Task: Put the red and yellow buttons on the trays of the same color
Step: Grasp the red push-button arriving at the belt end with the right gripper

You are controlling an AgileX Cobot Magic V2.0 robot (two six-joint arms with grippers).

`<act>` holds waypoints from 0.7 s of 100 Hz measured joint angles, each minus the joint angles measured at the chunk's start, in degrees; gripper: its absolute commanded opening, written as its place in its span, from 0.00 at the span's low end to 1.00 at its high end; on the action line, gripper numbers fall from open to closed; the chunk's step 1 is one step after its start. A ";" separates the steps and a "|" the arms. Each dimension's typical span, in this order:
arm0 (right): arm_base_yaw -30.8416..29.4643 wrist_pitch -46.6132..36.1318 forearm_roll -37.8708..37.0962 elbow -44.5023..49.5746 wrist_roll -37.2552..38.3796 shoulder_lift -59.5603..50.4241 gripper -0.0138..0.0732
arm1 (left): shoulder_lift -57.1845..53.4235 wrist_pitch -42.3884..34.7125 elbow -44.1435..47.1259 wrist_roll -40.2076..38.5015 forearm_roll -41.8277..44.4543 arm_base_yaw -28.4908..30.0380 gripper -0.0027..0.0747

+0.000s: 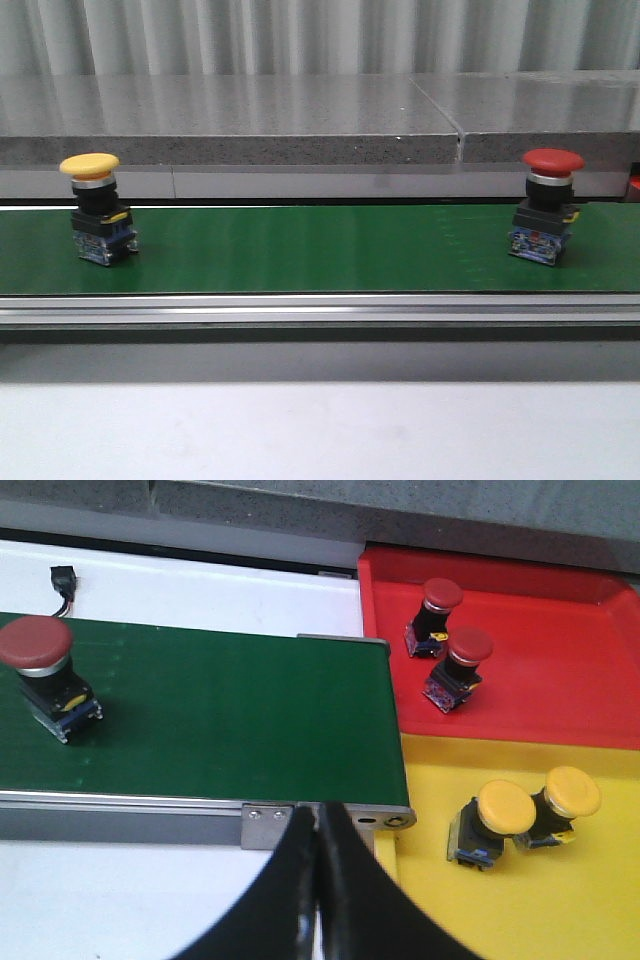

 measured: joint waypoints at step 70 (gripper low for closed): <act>0.27 -1.04 6.73 -2.71 -3.42 14.24 0.88 | 0.00 -0.10 0.00 0.00 0.00 0.00 0.01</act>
